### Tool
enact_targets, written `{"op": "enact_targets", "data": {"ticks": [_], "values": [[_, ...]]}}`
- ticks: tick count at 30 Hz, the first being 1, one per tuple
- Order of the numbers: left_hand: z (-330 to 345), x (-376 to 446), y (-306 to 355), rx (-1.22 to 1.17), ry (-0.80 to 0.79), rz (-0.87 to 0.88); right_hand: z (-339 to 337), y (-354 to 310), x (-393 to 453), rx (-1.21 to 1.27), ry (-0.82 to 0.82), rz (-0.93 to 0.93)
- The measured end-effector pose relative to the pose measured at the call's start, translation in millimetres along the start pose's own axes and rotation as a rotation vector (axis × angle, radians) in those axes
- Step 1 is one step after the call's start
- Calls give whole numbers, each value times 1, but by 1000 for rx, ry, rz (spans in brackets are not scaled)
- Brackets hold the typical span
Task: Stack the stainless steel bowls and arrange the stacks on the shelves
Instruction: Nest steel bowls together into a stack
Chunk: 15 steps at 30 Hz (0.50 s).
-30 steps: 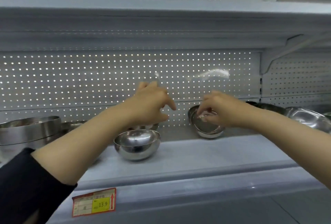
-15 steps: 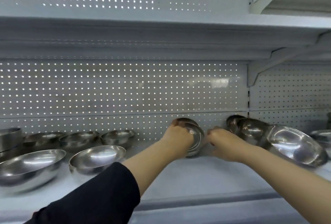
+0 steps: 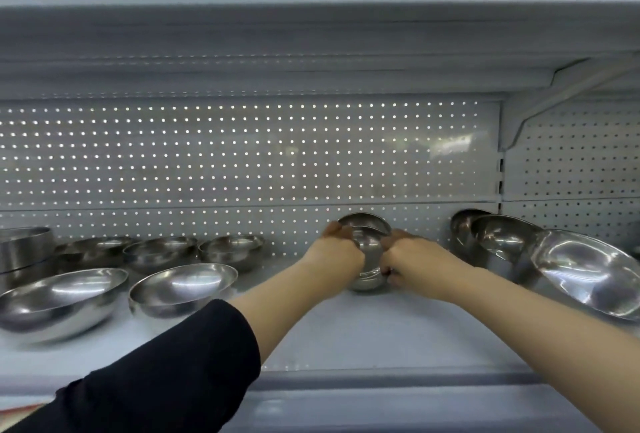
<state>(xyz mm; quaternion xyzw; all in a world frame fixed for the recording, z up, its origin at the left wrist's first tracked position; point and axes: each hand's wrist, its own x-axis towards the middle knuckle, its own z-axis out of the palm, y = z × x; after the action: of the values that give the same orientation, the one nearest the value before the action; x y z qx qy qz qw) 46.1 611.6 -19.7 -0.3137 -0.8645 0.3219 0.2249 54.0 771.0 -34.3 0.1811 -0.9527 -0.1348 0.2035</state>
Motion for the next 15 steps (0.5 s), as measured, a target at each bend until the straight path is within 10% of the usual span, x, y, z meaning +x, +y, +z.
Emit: {"op": "enact_targets", "data": {"ticks": [7,15], "values": [[-2,-36,-21,-8,227,-27,-27,-11,-5,59,118,-119],[-13,-50,-69,43,76,-21,-49,-34,21,203,161,-109]]}}
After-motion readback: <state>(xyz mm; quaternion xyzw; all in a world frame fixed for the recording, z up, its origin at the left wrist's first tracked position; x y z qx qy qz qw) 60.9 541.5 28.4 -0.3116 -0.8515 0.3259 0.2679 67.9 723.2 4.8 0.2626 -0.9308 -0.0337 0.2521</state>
